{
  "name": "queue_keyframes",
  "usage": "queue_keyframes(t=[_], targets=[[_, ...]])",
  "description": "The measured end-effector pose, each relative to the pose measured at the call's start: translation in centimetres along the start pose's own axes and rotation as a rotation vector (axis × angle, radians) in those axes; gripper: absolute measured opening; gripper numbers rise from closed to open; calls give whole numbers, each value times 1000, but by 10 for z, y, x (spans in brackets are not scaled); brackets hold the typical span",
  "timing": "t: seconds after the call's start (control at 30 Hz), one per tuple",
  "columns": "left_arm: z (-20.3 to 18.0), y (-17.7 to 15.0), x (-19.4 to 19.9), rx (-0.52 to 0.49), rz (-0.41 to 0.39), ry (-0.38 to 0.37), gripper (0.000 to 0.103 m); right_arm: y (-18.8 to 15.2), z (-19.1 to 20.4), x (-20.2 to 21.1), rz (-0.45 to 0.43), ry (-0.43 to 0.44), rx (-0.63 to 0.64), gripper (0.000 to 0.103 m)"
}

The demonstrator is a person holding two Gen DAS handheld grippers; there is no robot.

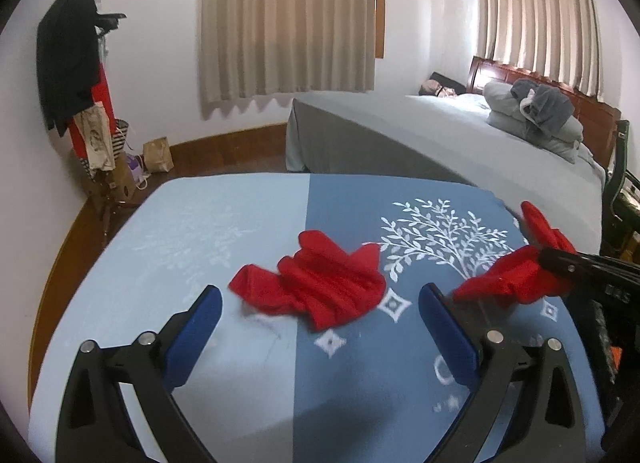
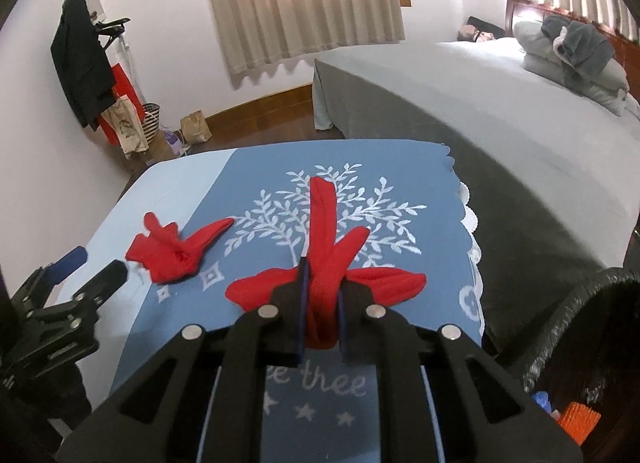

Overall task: Collect trash
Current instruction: 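Grasp one red glove with the right tool while the left tool grasps the other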

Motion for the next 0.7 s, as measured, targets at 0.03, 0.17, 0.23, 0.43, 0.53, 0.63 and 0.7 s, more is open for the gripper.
queue_keyframes(t=[0.03,0.17,0.23,0.43,0.53,0.63,0.7], targets=[[-2,1,-5,-2,6,2,97,1,-1,-2,1,1,-2,11],[-5,4,-32,-3,50,10,97,6,-7,-10,4,8,-12,11],[-5,4,-44,-1,71,13,97,8,-9,-13,5,11,-16,11],[-11,2,-70,1,142,-3,96,11,-9,-20,7,23,-19,11],[-16,0,-78,-13,175,-18,90,10,-8,-20,9,26,-17,11],[-23,-3,-84,-37,206,-31,70,9,-7,-19,12,29,-18,11],[-26,-5,-83,-52,207,-43,52,8,-7,-19,14,30,-21,11]])
Point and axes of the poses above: each gripper's, at about its wrist camera, not at the fingertips, and x roughly against the way its jaws point, z to its left, y to its top, the point moved 5 cm from there along -x, roughly the way its jaws point, and after that the axes turned 12 degrees about y, right-handed, at the moved point
